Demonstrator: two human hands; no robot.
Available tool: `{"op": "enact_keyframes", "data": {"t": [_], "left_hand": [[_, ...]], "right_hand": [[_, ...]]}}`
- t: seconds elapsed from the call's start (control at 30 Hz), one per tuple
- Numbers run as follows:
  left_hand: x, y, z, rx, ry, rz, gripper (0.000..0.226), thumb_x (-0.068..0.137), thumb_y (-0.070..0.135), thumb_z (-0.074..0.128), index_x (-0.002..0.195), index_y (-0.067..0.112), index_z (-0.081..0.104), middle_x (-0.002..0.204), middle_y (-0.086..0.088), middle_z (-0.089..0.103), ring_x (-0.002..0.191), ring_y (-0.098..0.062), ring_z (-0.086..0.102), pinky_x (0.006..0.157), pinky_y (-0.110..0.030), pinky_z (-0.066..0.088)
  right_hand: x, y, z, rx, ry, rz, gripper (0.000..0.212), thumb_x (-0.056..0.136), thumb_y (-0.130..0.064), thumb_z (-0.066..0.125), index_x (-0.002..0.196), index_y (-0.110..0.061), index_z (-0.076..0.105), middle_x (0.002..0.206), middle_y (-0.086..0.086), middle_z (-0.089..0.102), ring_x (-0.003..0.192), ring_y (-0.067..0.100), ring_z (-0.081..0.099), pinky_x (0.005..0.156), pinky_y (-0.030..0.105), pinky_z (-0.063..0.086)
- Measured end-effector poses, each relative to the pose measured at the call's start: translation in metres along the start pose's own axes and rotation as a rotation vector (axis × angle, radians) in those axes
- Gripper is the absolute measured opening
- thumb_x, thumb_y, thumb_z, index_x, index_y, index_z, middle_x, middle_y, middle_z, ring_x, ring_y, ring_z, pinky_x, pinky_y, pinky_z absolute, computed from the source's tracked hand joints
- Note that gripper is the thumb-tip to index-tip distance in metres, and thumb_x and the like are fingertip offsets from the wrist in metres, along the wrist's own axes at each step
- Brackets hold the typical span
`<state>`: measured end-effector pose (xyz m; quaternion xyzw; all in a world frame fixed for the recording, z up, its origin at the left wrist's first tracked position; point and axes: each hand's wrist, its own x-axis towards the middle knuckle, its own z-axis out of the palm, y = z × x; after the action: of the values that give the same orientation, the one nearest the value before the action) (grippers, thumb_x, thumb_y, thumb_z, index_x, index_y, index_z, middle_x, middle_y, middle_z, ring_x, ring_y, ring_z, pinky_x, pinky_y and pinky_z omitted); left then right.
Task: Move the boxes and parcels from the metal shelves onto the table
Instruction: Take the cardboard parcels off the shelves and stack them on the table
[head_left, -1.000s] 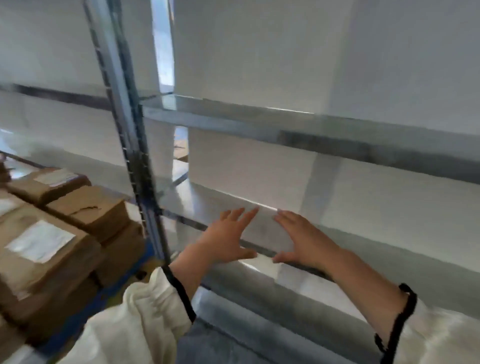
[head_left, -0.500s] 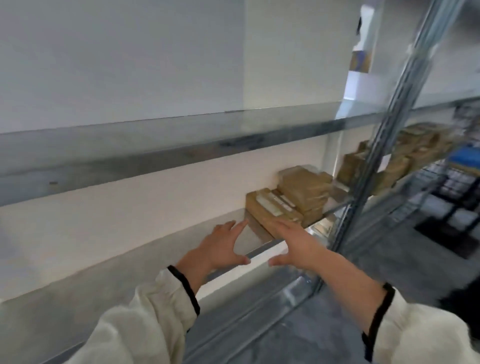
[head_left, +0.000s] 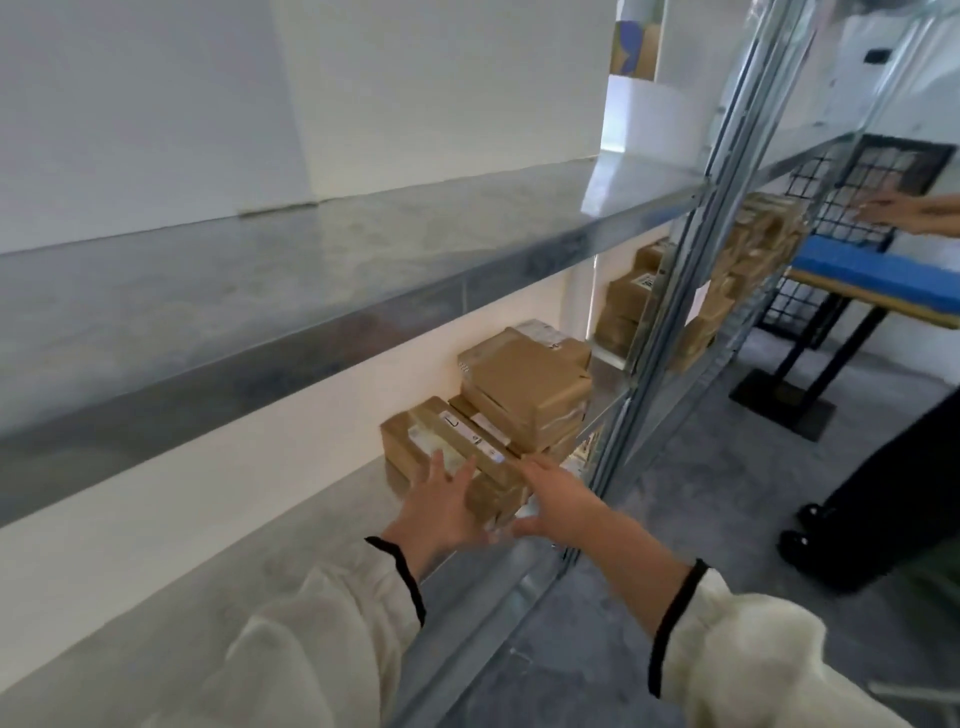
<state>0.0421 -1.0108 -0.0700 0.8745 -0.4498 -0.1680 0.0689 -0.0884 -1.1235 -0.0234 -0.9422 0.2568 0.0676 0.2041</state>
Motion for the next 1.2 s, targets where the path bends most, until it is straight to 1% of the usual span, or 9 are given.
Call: {"op": "enact_keyframes", "data": {"t": [0.17, 0.4, 0.53, 0.6, 0.7, 0.83, 0.97, 1.1, 1.2], "left_hand": [[0.022, -0.009, 0.019, -0.035, 0.005, -0.049, 0.115, 0.065, 0.071, 0.067, 0.149, 0.037, -0.004, 0.156, -0.013, -0.02, 0.139, -0.043, 0.024, 0.107, -0.047, 0.038], [0.021, -0.03, 0.019, -0.097, -0.024, 0.011, 0.115, 0.067, 0.052, 0.077, 0.148, 0.04, -0.003, 0.155, -0.008, -0.027, 0.133, -0.034, 0.04, 0.103, -0.04, 0.042], [0.013, -0.027, 0.015, -0.159, -0.031, 0.024, 0.114, 0.07, 0.036, 0.079, 0.15, 0.032, -0.001, 0.154, -0.012, -0.027, 0.13, -0.034, 0.042, 0.103, -0.035, 0.041], [0.011, -0.021, 0.013, -0.185, -0.022, 0.027, 0.114, 0.07, 0.031, 0.08, 0.151, 0.028, 0.001, 0.155, -0.014, -0.025, 0.128, -0.034, 0.045, 0.101, -0.032, 0.042], [0.006, -0.017, 0.014, -0.225, 0.011, 0.011, 0.113, 0.069, 0.031, 0.081, 0.151, 0.025, 0.004, 0.156, -0.014, -0.021, 0.133, -0.032, 0.04, 0.104, -0.029, 0.038], [-0.004, -0.019, 0.017, -0.257, 0.064, -0.042, 0.109, 0.07, 0.032, 0.081, 0.151, 0.021, 0.01, 0.158, -0.012, -0.013, 0.141, -0.03, 0.028, 0.11, -0.031, 0.033], [-0.031, -0.028, 0.018, -0.275, 0.14, -0.129, 0.107, 0.072, 0.038, 0.079, 0.152, 0.022, 0.009, 0.159, -0.004, -0.014, 0.143, -0.025, 0.024, 0.112, -0.028, 0.029], [-0.08, -0.039, 0.008, -0.316, 0.246, -0.216, 0.103, 0.073, 0.038, 0.078, 0.151, 0.021, 0.012, 0.159, 0.001, -0.013, 0.144, -0.022, 0.021, 0.114, -0.026, 0.026], [-0.133, -0.048, -0.002, -0.311, 0.286, -0.314, 0.102, 0.075, 0.04, 0.076, 0.152, 0.024, 0.01, 0.159, 0.006, -0.015, 0.143, -0.022, 0.025, 0.113, -0.029, 0.029]], "right_hand": [[0.033, 0.004, 0.016, -0.002, -0.042, -0.02, 0.09, 0.077, -0.032, 0.075, 0.147, -0.015, 0.022, 0.152, 0.001, 0.023, 0.136, 0.023, 0.032, 0.113, 0.036, 0.029], [0.06, 0.008, 0.02, 0.031, -0.107, -0.113, 0.097, 0.07, -0.029, 0.081, 0.147, -0.017, 0.024, 0.152, 0.001, 0.021, 0.139, 0.022, 0.027, 0.115, 0.036, 0.026], [0.067, 0.009, 0.024, 0.072, -0.183, -0.151, 0.113, 0.067, -0.032, 0.083, 0.152, -0.019, 0.009, 0.159, -0.003, -0.008, 0.145, 0.017, 0.01, 0.117, 0.03, 0.019], [0.067, 0.01, 0.023, 0.124, -0.199, -0.146, 0.117, 0.064, -0.03, 0.086, 0.151, -0.019, 0.009, 0.158, 0.0, -0.017, 0.144, 0.016, 0.016, 0.115, 0.03, 0.025], [0.065, 0.008, 0.017, 0.201, -0.221, -0.186, 0.112, 0.063, -0.025, 0.087, 0.15, -0.02, 0.017, 0.159, 0.007, 0.0, 0.144, 0.02, 0.018, 0.114, 0.035, 0.029], [0.061, 0.002, 0.019, 0.196, -0.189, -0.281, 0.106, 0.06, -0.027, 0.088, 0.147, -0.022, 0.027, 0.152, -0.003, 0.021, 0.134, 0.016, 0.037, 0.111, 0.03, 0.034], [0.057, -0.014, 0.027, 0.131, -0.16, -0.391, 0.102, 0.065, -0.037, 0.083, 0.148, -0.02, 0.026, 0.157, -0.002, 0.007, 0.142, 0.018, 0.02, 0.117, 0.029, 0.02], [0.041, -0.046, 0.03, 0.076, -0.143, -0.559, 0.097, 0.071, -0.043, 0.077, 0.149, -0.021, 0.023, 0.158, -0.001, -0.002, 0.144, 0.018, 0.016, 0.118, 0.034, 0.021], [0.02, -0.082, 0.036, 0.062, -0.158, -0.675, 0.097, 0.072, -0.044, 0.076, 0.149, -0.022, 0.021, 0.157, -0.005, -0.005, 0.142, 0.014, 0.019, 0.117, 0.028, 0.02]]}}
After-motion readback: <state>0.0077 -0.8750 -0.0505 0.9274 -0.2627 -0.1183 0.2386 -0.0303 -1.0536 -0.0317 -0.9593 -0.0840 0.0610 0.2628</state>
